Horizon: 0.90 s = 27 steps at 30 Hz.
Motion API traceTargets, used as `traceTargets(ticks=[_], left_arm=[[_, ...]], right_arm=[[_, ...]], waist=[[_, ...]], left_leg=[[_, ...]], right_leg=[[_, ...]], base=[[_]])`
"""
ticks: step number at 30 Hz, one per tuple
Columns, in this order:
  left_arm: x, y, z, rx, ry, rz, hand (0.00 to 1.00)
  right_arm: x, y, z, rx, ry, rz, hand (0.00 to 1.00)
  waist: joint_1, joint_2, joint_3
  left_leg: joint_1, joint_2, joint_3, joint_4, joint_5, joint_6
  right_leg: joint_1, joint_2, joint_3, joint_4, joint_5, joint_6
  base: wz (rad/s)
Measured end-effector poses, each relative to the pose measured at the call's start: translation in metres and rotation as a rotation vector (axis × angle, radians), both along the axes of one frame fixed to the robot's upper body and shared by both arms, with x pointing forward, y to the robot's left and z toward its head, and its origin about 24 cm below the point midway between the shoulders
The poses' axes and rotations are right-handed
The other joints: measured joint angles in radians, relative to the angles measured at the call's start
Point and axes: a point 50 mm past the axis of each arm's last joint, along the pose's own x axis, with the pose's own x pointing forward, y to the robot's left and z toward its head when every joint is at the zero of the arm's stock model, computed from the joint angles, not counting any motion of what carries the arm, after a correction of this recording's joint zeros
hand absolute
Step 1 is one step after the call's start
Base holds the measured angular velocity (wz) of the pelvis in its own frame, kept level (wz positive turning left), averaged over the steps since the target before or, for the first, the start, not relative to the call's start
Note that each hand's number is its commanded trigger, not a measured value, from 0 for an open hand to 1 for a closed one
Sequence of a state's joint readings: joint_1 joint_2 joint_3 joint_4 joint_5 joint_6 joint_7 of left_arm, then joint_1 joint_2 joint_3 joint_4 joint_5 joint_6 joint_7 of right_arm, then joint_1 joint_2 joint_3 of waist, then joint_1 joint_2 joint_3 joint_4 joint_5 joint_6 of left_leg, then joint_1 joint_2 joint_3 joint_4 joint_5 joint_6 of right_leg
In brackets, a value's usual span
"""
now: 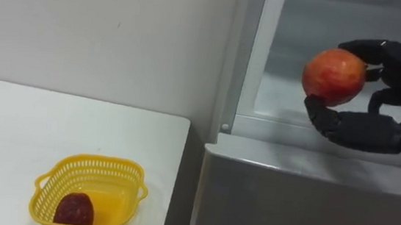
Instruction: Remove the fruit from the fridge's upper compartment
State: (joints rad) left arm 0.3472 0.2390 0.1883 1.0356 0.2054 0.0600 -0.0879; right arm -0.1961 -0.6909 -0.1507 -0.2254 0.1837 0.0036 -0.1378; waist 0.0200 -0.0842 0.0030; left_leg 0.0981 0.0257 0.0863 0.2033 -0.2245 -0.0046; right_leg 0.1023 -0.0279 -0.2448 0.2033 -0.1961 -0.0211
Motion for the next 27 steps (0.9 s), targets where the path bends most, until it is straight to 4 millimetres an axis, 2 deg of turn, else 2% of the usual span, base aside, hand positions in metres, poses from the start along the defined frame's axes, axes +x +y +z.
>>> traceTargets(ticks=[4,12,14,18,22,24,26,27], left_arm=[[-0.004,-0.008,-0.003,-0.022,0.004,0.006,0.0],[-0.009,-0.012,-0.005,-0.04,0.015,0.005,0.0],[-0.009,-0.012,-0.006,-0.043,0.011,0.002,0.0],[-0.007,-0.015,-0.007,-0.053,0.007,-0.001,0.0],[0.003,-0.017,-0.009,-0.064,-0.002,-0.035,0.0],[0.005,-0.02,-0.01,-0.075,0.004,-0.062,0.0],[0.008,-0.022,-0.011,-0.094,0.003,-0.076,0.0],[0.009,-0.023,-0.011,-0.098,0.003,-0.079,0.0]], right_arm=[[-0.012,0.008,-0.002,0.001,-0.052,-0.008,1.0],[-0.031,0.031,0.016,-0.096,-0.225,0.035,1.0],[-0.039,0.04,0.024,-0.154,-0.294,0.052,1.0],[-0.045,0.05,0.027,-0.141,-0.345,0.095,1.0],[-0.044,0.061,0.021,-0.133,-0.324,0.154,1.0],[-0.043,0.071,0.016,-0.15,-0.31,0.188,1.0],[-0.044,0.081,0.012,-0.179,-0.292,0.232,1.0],[-0.044,0.083,0.012,-0.186,-0.288,0.241,1.0]], waist=[[0.0,0.017,-0.0077],[-0.013,0.019,-0.0069],[-0.013,0.017,-0.0055],[-0.009,0.009,-0.0032],[0.023,0.001,0.0083],[0.032,-0.006,0.0061],[0.044,-0.016,-0.0019],[0.051,-0.018,-0.0027]], left_leg=[[0.001,0.001,0.02,-0.005,0.0,0.0],[0.003,0.001,0.026,-0.006,0.0,0.0],[0.003,0.002,0.026,-0.007,0.0,0.0],[0.004,0.003,0.025,-0.007,0.001,0.0],[0.015,0.004,0.037,-0.017,0.0,0.0],[0.014,0.004,0.04,-0.017,0.0,0.0],[0.001,0.005,0.037,-0.018,0.0,0.0],[0.0,0.006,0.036,-0.016,0.0,0.0]], right_leg=[[-0.007,0.003,0.021,0.0,0.0,0.0],[-0.016,0.009,0.025,0.0,0.0,0.0],[-0.016,0.01,0.025,-0.002,0.0,0.0],[-0.014,0.011,0.028,-0.001,0.0,0.0],[-0.016,0.012,0.047,-0.003,0.0,-0.001],[-0.016,0.016,0.047,-0.01,0.0,-0.001],[-0.016,0.017,0.041,-0.015,0.006,-0.001],[-0.017,0.018,0.041,-0.015,0.008,-0.002]], base=[[-0.12],[-0.03],[0.0],[0.0],[-0.1],[-0.03],[0.02],[0.0]])
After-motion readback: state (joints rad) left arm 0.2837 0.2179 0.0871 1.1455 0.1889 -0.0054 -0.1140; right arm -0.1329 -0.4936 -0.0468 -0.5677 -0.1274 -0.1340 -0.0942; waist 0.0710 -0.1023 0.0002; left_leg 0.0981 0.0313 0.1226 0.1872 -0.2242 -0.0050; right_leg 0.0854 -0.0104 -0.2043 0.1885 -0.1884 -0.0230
